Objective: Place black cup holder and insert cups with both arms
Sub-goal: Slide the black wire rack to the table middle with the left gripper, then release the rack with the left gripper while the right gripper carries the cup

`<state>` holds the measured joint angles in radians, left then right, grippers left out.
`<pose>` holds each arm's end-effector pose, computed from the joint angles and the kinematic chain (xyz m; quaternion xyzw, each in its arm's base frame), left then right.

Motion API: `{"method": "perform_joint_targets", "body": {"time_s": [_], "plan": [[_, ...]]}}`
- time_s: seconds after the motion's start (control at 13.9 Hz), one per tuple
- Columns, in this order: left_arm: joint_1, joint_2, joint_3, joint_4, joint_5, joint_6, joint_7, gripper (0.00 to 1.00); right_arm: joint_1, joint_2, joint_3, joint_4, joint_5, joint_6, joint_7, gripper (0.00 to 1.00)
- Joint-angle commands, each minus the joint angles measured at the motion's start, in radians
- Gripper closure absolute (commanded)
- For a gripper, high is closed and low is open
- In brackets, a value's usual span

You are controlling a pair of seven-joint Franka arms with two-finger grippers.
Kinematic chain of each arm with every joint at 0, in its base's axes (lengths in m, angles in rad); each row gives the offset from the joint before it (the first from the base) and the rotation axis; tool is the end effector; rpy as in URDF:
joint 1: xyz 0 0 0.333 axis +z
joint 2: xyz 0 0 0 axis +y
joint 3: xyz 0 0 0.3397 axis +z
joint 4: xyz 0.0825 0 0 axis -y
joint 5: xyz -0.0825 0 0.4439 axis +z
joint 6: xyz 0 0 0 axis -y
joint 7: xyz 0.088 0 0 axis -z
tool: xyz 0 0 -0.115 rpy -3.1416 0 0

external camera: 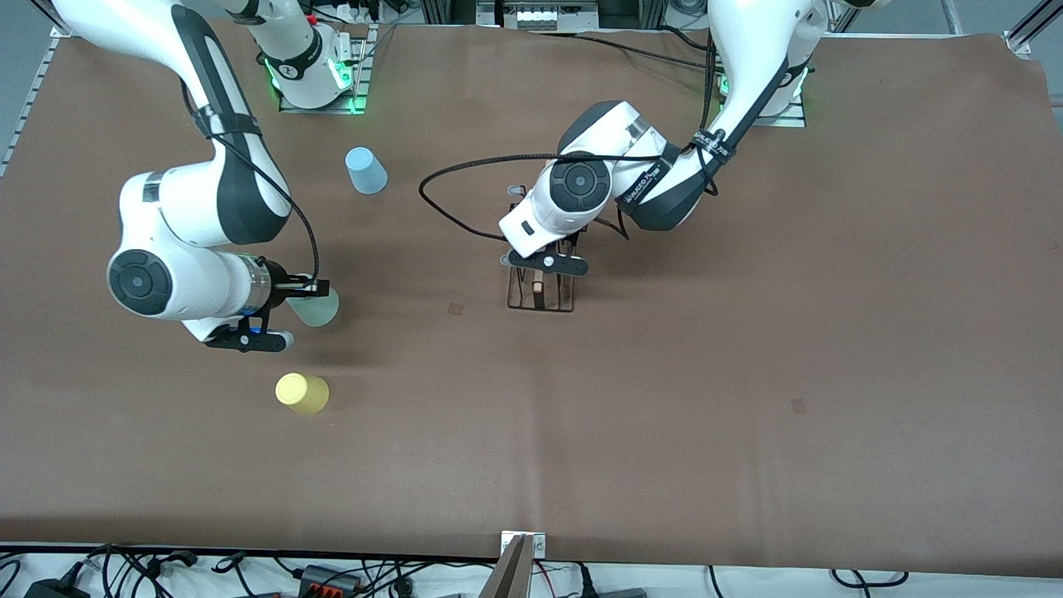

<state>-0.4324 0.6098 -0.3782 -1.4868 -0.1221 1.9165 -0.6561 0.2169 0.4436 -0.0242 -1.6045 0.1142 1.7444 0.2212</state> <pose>0.5442 -0.5235 0.3125 0.9837 -0.0279 -0.1615 0.0747 0.6869 0.1471 0.3382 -0.9868 0.0319 0.1577 0.0167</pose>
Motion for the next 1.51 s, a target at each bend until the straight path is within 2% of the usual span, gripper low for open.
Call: {"method": "perform_joint_targets", "body": {"time_s": [0.0,0.14,0.29,0.43,0.5,0.72,0.86,1.0,1.29,1.43], "plan": [[0.017,0.025,0.004,0.039,0.002,-0.019,-0.043,0.2,0.006,0.004,0.003,0.031,0.01,-0.026,-0.014,0.7],[0.026,-0.005,0.005,0.092,0.013,-0.084,-0.048,0.0,0.007,0.003,0.006,0.061,0.013,-0.051,-0.019,0.7],[0.056,-0.025,0.01,0.19,0.013,-0.253,-0.043,0.0,0.016,0.003,0.01,0.087,0.016,-0.101,-0.011,0.7],[0.15,-0.038,-0.001,0.279,0.012,-0.382,-0.037,0.0,0.038,-0.014,0.044,0.092,0.018,-0.134,0.007,0.7],[0.19,-0.063,-0.001,0.295,0.013,-0.425,-0.036,0.0,0.054,-0.02,0.071,0.092,0.018,-0.137,0.009,0.7],[0.288,-0.148,0.001,0.292,0.038,-0.491,0.018,0.0,0.14,-0.026,0.122,0.094,0.021,-0.14,0.033,0.7],[0.352,-0.165,-0.005,0.295,0.03,-0.539,0.116,0.0,0.202,-0.023,0.15,0.092,0.05,-0.157,0.085,0.7],[0.4,-0.195,-0.004,0.296,0.029,-0.566,0.183,0.0,0.267,-0.022,0.156,0.092,0.099,-0.157,0.125,0.7],[0.425,-0.225,0.004,0.298,0.032,-0.637,0.298,0.0,0.412,-0.016,0.155,0.09,0.111,-0.155,0.222,0.7],[0.454,-0.228,0.002,0.298,0.035,-0.639,0.358,0.0,0.427,-0.005,0.156,0.086,0.137,-0.154,0.234,0.7]]}}
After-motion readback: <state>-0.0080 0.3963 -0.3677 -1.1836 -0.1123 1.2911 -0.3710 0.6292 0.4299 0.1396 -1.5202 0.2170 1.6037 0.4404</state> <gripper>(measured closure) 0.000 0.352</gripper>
